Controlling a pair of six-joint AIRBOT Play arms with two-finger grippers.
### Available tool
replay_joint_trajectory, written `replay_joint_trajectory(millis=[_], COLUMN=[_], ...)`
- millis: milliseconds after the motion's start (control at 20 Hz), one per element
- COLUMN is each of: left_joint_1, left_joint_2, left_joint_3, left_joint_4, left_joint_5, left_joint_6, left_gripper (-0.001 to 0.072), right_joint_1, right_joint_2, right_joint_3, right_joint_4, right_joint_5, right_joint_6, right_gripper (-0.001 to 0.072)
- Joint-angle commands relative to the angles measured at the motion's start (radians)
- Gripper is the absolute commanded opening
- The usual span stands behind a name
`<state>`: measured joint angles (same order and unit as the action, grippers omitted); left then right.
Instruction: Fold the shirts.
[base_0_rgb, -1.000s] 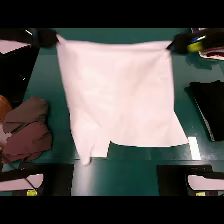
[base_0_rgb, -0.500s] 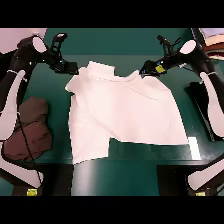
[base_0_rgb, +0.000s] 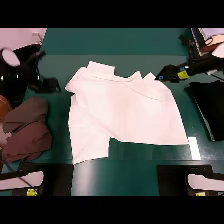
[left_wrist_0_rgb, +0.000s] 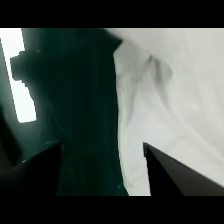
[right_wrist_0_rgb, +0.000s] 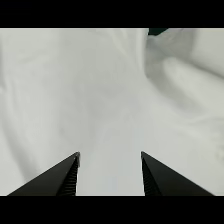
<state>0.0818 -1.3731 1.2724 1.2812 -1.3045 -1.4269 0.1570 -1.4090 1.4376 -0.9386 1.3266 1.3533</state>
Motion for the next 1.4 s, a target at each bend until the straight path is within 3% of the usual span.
replay_joint_trajectory(millis=[0, 250, 550, 700, 750, 1000, 1250, 1350], left_joint_1=[0.013, 0.013, -0.093, -0.136, -0.135, -0.109, -0.109, -0.109], left_joint_2=[0.145, 0.172, 0.167, 0.167, 0.172, 0.212, 0.283, 0.283], left_joint_3=[-0.325, -0.551, -0.606, -0.605, -0.597, -0.46, -0.389, -0.389], left_joint_4=[-0.076, -0.214, -0.253, -0.254, -0.251, -0.241, -0.242, -0.245], left_joint_5=[0.077, 0.194, 0.293, 0.246, 0.227, 0.107, 0.119, 0.12], left_joint_6=[0.023, 0.101, 0.1, 0.1, 0.099, 0.1, 0.1, 0.1], left_gripper=[0.059, 0.059, 0.0588, 0.0213, 0.0025, 0.0021, 0.0021, 0.0022], right_joint_1=[-0.003, -0.003, -0.003, -0.005, -0.014, -0.214, -0.541, -0.673], right_joint_2=[0.163, 0.286, 0.321, 0.322, 0.322, 0.362, 0.484, 0.484], right_joint_3=[-0.177, -0.281, -0.284, -0.284, -0.284, -0.396, -0.711, -0.797], right_joint_4=[0.005, 0.005, 0.004, 0.001, 0.0, -0.07, -0.285, -0.292], right_joint_5=[-0.07, -0.115, -0.114, -0.107, -0.087, 0.101, 0.09, 0.089], right_joint_6=[-0.013, -0.01, 0.003, 0.011, 0.011, 0.011, 0.011, 0.01], right_gripper=[0.0444, 0.0444, 0.0445, 0.0445, 0.0444, 0.0444, 0.0462, 0.0491])
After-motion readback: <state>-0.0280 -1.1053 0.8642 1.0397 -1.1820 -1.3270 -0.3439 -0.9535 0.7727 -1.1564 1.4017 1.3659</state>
